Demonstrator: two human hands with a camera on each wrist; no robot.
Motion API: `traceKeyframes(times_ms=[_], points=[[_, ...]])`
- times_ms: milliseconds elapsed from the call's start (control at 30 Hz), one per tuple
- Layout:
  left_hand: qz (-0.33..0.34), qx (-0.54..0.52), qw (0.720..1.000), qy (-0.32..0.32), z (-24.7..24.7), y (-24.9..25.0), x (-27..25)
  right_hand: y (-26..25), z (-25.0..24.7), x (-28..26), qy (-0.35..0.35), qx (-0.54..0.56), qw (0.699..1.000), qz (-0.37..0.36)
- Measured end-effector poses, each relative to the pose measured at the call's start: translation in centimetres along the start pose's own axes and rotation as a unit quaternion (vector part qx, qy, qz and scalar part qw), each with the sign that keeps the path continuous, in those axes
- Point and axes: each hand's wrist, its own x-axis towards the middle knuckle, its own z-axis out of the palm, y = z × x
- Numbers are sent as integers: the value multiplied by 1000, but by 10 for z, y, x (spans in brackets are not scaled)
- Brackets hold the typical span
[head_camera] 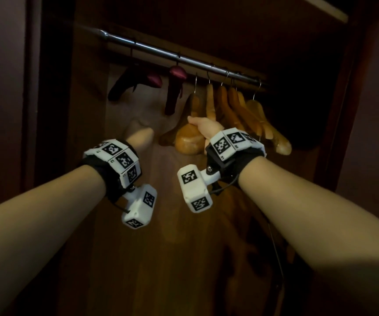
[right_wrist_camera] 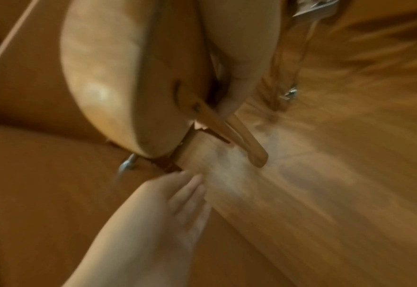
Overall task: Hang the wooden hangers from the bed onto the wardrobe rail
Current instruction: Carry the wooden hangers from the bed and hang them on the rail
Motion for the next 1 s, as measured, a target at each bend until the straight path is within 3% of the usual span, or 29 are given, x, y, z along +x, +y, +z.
traceKeyframes(times_ms=[300,400,567,733,833,1000], points=[[5,15,998,68,-10,4,12,-9,17,8,8,58,998,-30],[-4,1,997,72,-9,3,12,-2,14,15,15,86,996,13],[-9,-18,997,72,-7,0,17,7,7,12,17,47,998,40],[-8,-19,998,56,-11,-4,18,-11,-4,5,23,37,999,-2],[-17,-14,997,78,-20,2,5,-22,-17,3,20,7,999,-32],[-23,-1,995,101,-22,-2,7,-36,-16,6,-8,-26,1000,-12]])
